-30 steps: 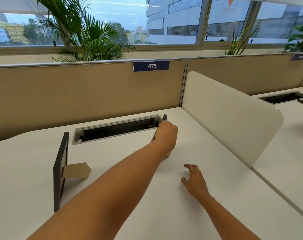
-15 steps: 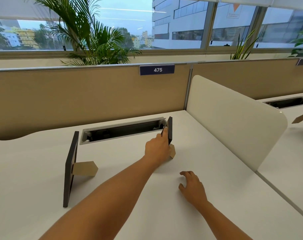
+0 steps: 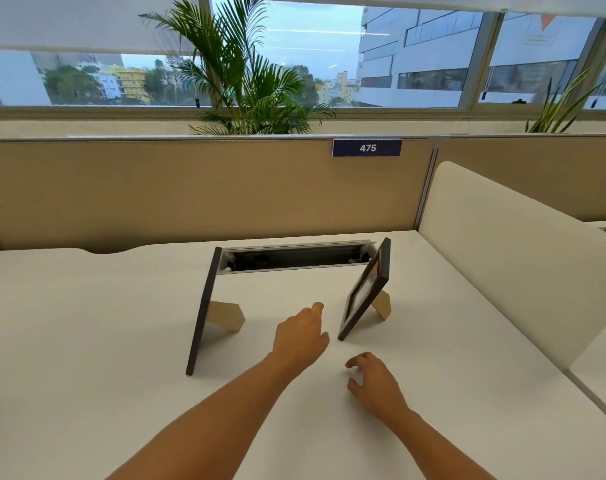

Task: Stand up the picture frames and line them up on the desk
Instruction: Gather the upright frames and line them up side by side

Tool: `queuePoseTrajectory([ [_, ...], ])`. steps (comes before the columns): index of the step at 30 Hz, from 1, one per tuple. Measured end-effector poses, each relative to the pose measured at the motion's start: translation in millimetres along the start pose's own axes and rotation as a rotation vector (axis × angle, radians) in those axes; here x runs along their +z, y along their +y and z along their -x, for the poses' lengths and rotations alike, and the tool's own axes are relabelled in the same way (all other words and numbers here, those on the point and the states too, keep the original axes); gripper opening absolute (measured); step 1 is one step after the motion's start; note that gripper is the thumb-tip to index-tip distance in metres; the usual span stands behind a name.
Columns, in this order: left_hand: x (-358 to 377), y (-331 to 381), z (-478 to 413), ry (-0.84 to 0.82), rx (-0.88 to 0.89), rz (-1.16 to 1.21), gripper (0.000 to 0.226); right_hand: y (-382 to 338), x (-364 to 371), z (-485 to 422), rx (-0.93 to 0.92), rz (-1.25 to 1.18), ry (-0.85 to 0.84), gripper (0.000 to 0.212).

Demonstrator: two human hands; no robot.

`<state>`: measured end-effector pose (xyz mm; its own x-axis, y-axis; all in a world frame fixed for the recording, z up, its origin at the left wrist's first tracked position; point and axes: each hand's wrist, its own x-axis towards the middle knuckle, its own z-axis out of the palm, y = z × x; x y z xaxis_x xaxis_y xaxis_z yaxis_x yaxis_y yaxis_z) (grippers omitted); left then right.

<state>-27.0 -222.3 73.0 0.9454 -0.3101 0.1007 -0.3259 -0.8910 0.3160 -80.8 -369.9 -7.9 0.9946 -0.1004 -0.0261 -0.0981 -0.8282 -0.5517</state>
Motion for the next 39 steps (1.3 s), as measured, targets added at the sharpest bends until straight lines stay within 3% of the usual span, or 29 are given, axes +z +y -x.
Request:
queuePoseTrajectory([
  [10,-5.8,-128.1,103.9,0.008,-0.388,0.02,0.036,-83.4,51.8,-2.6,-0.273,0.012,-0.199,0.031],
  [15,-25.7,-179.4,137.4,0.032,-0.557,0.007,0.036,-126.8,75.2,-0.8,-0.32,-0.094,-0.263,0.031],
  [25,-42.8,-258.7,174.9,0.074,-0.652,0.0,0.036,-212.4,105.0,-3.4,-0.119,-0.451,-0.231,0.049],
  [29,-49.4,-289.2,181.5,0.095,-0.653,-0.014,0.036,-234.0,120.7,-4.5,0.056,-0.313,-0.168,0.034],
  [31,-52.5,-303.8,186.8,0.106,-0.657,-0.024,0.036,-243.7,127.2,-1.1,0.174,-0.283,-0.102,0.038],
  [35,-57.4,-338.0,203.3,0.117,-0.69,-0.02,0.037,-259.4,134.6,-8.1,0.376,-0.487,0.154,0.067],
  [39,-60.7,-368.3,211.4,0.164,-0.672,0.018,0.036,-267.2,141.2,-19.1,0.27,-0.704,0.199,0.061],
])
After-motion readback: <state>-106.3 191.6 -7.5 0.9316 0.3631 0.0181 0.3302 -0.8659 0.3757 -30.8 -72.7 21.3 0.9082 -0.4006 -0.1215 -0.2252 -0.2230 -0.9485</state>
